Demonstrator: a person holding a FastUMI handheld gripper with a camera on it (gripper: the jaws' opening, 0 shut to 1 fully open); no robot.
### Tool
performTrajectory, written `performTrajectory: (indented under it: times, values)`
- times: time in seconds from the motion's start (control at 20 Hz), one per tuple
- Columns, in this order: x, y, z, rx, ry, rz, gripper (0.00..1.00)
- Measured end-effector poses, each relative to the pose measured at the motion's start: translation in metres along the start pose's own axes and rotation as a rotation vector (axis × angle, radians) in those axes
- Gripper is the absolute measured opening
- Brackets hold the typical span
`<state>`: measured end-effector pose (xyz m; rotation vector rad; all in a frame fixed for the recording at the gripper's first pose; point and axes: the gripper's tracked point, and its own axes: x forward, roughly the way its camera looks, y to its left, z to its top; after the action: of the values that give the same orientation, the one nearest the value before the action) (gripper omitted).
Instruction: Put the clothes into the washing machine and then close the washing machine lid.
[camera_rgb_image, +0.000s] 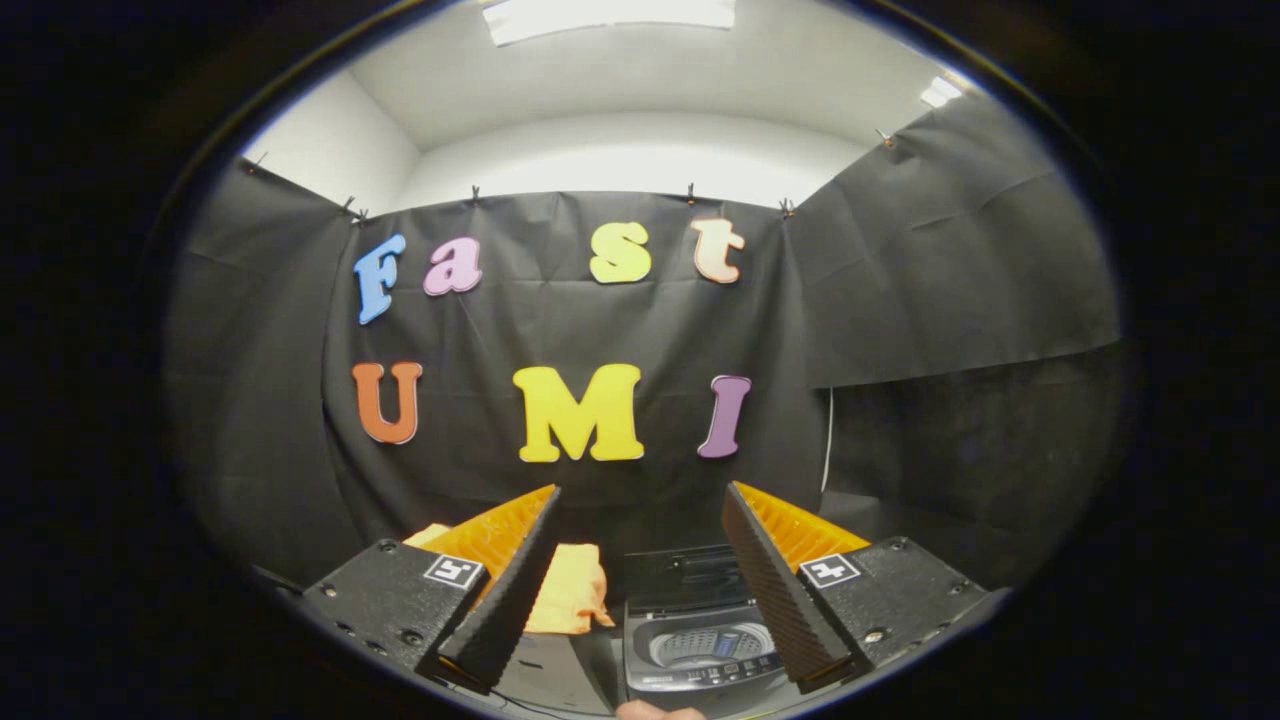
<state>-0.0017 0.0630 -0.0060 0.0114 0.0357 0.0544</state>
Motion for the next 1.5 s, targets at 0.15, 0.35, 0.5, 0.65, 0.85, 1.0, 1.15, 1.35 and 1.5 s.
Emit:
performTrajectory:
  times: [0.15,0.35,0.5,0.65,0.85,1.0,1.15,1.35,1.5]
  values:
    - [0.002,0.021,-0.003,-0.022,0.004,0.019,1.0]
    - [0.012,0.054,-0.013,-0.025,0.039,0.029,1.0]
    - [0.024,0.085,-0.026,-0.02,0.08,0.039,1.0]
    - [0.038,0.126,-0.037,0.008,0.134,0.061,1.0]
    - [0.049,0.18,-0.041,0.02,0.202,0.127,1.0]
    - [0.065,0.203,-0.044,0.0,0.233,0.166,1.0]
    - [0.088,0.222,-0.064,0.0,0.321,0.196,1.0]
    - [0.123,0.242,-0.1,0.001,0.457,0.226,1.0]
    - [0.154,0.253,-0.128,-0.008,0.564,0.263,1.0]
